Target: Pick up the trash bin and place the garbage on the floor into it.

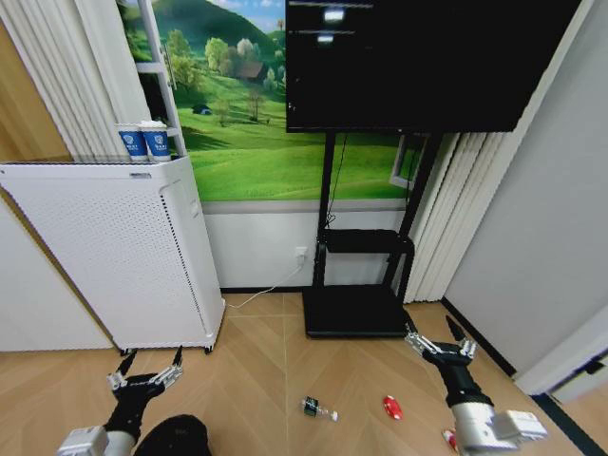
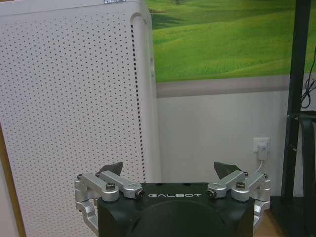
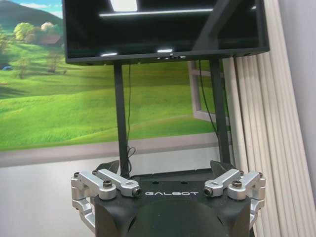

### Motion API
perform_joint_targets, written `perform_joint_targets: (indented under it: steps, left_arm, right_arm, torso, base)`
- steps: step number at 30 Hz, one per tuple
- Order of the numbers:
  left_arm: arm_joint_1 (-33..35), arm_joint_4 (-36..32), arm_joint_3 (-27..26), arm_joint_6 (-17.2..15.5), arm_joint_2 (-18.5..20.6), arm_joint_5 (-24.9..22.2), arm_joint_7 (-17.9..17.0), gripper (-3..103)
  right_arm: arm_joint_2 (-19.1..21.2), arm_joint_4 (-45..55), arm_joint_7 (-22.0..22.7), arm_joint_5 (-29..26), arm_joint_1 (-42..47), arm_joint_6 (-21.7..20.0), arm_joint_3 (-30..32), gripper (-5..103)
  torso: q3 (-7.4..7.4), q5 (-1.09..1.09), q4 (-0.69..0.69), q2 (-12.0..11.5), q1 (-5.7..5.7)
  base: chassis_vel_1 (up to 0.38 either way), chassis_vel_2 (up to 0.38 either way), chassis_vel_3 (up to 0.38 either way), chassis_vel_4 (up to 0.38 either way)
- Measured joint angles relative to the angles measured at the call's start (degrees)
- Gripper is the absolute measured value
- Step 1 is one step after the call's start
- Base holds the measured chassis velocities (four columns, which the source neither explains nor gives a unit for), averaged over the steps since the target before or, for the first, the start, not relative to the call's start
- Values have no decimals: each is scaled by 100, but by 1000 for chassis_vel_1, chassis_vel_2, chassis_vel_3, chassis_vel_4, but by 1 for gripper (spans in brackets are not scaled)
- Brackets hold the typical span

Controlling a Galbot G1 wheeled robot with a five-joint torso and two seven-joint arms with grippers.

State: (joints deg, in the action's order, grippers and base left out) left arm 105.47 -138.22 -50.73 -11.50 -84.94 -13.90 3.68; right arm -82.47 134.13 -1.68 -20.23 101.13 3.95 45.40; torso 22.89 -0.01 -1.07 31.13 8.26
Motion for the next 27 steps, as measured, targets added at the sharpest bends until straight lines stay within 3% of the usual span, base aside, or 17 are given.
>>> perform_joint_targets:
  steps: [7,14,27]
  left_arm:
    - [-52,-1,21,214,84,110,382,100]
    - [-114,-29,69,463,108,69,741,100]
    - [-108,-46,34,573,111,42,845,100]
  right_arm:
    - [-125,-23,-307,507,165,208,-238,100]
    - [-42,-60,-457,589,165,254,-306,100]
    - [-36,-90,-508,628,157,338,-369,100]
  torso:
    - [-97,0,0,-168,-71]
    - [-201,0,0,-333,-131]
    - [-389,1,0,-639,-250]
  base:
    - [0,0,0,0]
    - [0,0,0,0]
    - [0,0,0,0]
